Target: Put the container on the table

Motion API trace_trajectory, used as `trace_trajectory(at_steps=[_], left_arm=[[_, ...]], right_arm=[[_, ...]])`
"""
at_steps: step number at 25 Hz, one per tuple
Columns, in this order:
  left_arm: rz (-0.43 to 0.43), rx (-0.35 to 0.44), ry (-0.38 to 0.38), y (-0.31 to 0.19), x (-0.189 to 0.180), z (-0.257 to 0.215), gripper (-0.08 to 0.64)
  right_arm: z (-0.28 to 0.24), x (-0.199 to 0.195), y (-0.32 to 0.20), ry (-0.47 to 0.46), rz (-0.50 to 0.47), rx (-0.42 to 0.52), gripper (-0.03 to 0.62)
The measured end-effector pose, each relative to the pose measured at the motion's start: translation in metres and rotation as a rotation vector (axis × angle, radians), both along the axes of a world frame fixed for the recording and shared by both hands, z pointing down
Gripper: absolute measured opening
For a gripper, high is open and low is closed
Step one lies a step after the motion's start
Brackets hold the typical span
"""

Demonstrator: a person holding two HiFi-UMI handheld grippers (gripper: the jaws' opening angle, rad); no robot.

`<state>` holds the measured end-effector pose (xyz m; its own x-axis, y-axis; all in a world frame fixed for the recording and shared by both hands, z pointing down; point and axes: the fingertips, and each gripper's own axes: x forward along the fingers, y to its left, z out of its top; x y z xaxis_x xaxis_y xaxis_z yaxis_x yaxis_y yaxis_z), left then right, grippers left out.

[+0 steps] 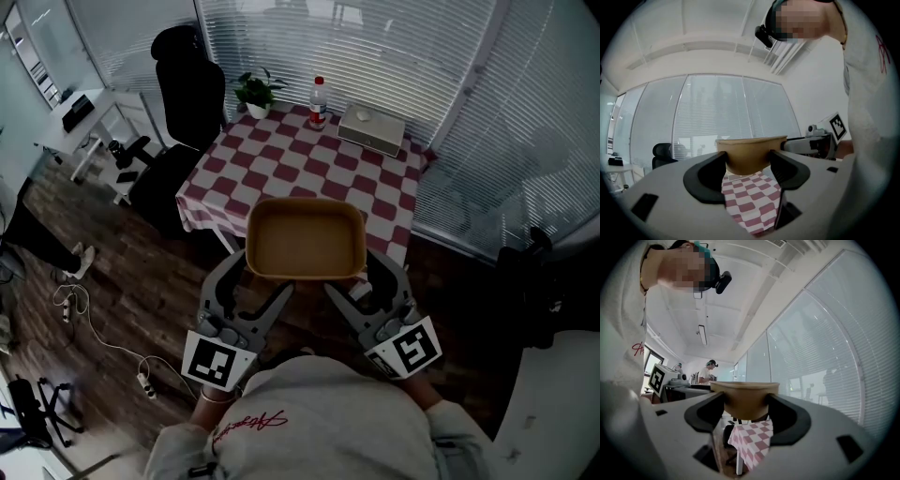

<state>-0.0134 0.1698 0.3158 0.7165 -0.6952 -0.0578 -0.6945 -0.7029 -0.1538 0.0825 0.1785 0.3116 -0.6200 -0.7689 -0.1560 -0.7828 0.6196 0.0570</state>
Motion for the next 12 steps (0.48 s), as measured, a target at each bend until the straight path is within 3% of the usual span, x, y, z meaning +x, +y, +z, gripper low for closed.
trace_trajectory(at_steps=[12], left_arm=[[-0.003,-0.001,0.003,-0.012,-0.001,0.001,0.293]], right_arm=[[0.001,-0.001,-0.012,0.004,0.003,0.004,0.288]])
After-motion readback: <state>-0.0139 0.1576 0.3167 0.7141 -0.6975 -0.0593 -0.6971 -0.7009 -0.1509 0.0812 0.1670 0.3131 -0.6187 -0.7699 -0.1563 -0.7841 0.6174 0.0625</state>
